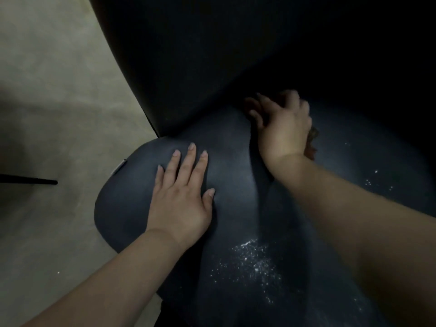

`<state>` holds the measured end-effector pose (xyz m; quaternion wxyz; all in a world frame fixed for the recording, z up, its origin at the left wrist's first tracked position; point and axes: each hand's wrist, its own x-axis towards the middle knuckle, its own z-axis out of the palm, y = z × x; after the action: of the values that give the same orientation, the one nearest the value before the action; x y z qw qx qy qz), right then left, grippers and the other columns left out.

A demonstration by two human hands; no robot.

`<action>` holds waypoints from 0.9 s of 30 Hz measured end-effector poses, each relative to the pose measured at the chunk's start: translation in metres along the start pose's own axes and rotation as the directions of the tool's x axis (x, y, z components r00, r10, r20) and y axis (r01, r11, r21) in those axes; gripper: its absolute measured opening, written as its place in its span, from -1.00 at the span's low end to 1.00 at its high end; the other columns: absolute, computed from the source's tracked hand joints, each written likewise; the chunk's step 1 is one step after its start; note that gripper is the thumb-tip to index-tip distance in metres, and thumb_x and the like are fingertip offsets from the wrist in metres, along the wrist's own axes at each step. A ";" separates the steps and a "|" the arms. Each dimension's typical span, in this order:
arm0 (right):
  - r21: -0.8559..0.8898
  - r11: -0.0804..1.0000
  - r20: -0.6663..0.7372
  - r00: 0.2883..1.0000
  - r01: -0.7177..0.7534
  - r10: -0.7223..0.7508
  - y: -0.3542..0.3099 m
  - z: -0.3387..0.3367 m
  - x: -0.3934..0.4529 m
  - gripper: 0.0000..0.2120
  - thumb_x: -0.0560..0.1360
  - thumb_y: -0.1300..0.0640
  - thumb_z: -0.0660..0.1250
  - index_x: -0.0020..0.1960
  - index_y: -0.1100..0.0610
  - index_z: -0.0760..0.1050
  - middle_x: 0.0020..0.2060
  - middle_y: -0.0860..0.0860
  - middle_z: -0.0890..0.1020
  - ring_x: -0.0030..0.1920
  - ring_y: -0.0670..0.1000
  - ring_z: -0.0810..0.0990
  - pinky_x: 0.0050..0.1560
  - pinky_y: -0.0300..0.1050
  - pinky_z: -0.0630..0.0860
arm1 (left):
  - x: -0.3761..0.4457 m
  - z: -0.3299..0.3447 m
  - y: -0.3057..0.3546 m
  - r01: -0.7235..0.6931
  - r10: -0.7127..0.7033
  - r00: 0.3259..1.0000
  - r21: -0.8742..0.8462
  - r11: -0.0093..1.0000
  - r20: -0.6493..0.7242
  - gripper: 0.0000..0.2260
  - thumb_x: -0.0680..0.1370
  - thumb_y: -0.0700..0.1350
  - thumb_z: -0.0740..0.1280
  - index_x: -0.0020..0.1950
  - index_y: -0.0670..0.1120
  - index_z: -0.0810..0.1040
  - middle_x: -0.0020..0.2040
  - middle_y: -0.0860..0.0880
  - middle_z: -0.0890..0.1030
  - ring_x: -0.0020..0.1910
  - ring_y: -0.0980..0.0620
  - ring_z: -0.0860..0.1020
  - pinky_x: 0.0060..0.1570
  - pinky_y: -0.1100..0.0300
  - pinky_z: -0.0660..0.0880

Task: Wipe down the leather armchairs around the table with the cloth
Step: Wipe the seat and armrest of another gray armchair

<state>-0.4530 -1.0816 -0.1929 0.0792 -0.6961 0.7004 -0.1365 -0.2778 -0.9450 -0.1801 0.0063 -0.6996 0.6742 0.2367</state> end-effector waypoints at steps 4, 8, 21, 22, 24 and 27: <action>0.039 0.970 0.035 0.970 0.239 -0.241 -0.007 -0.007 -0.055 -0.64 0.54 -0.06 0.29 0.33 -0.14 0.50 0.14 0.10 0.50 0.04 0.17 0.40 -0.02 -0.03 0.29 | 0.000 0.000 0.003 0.021 -0.021 1.000 0.019 1.000 0.002 -0.41 0.57 0.23 -0.15 0.54 0.12 -0.27 0.54 0.11 -0.32 0.51 0.04 -0.33 0.46 0.01 -0.31; 0.050 0.925 0.096 0.920 0.377 -0.380 0.036 -0.028 -0.067 -0.65 0.52 -0.11 0.25 0.27 -0.12 0.56 0.12 0.12 0.56 0.02 0.23 0.48 -0.02 0.06 0.40 | 0.000 -0.002 0.007 0.010 -0.010 1.000 0.032 0.999 -0.001 -0.39 0.58 0.24 -0.09 0.56 0.08 -0.20 0.56 0.09 -0.25 0.53 0.02 -0.27 0.48 0.01 -0.25; 0.045 0.972 -0.009 0.973 0.232 -0.232 0.105 -0.042 -0.058 -0.68 0.52 -0.04 0.32 0.27 -0.12 0.56 0.15 0.12 0.54 0.07 0.21 0.43 0.06 0.05 0.39 | 0.056 -0.001 0.068 -0.148 0.147 0.989 0.078 0.986 0.018 -0.39 0.58 0.20 0.00 0.57 0.03 -0.06 0.58 0.07 -0.13 0.53 0.00 -0.08 0.46 -0.03 0.02; 0.027 0.990 -0.061 0.989 0.140 -0.138 0.116 -0.042 -0.041 -0.69 0.54 -0.03 0.32 0.28 -0.13 0.56 0.17 0.13 0.52 0.10 0.24 0.43 0.10 0.06 0.40 | 0.057 -0.001 0.070 -0.156 0.155 0.988 0.098 0.983 0.020 -0.38 0.57 0.20 0.01 0.57 0.02 -0.05 0.58 0.06 -0.11 0.53 -0.01 -0.05 0.46 -0.03 0.04; 0.055 0.995 -0.121 0.988 -0.089 0.095 0.133 -0.040 -0.012 -0.68 0.56 -0.04 0.31 0.30 -0.13 0.53 0.24 0.10 0.48 0.19 0.22 0.40 0.22 0.08 0.37 | 0.058 -0.001 0.071 -0.162 0.160 0.987 0.120 0.980 0.024 -0.38 0.57 0.19 0.02 0.58 0.01 -0.04 0.58 0.06 -0.09 0.53 -0.02 -0.03 0.45 -0.02 0.04; 0.061 0.993 -0.116 0.987 -0.104 0.111 0.120 -0.037 -0.025 -0.67 0.54 -0.03 0.31 0.30 -0.12 0.53 0.21 0.11 0.48 0.14 0.23 0.42 0.15 0.08 0.41 | 0.057 0.001 0.072 -0.147 0.144 0.989 0.121 0.982 0.027 -0.38 0.57 0.18 0.01 0.58 0.02 -0.07 0.58 0.07 -0.10 0.52 0.00 -0.05 0.45 -0.02 0.03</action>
<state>-0.5782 -1.0540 -0.1956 0.0634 -0.6455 0.7364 -0.1923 -0.3474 -1.0049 -0.1777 0.0380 -0.6446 0.7366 0.2009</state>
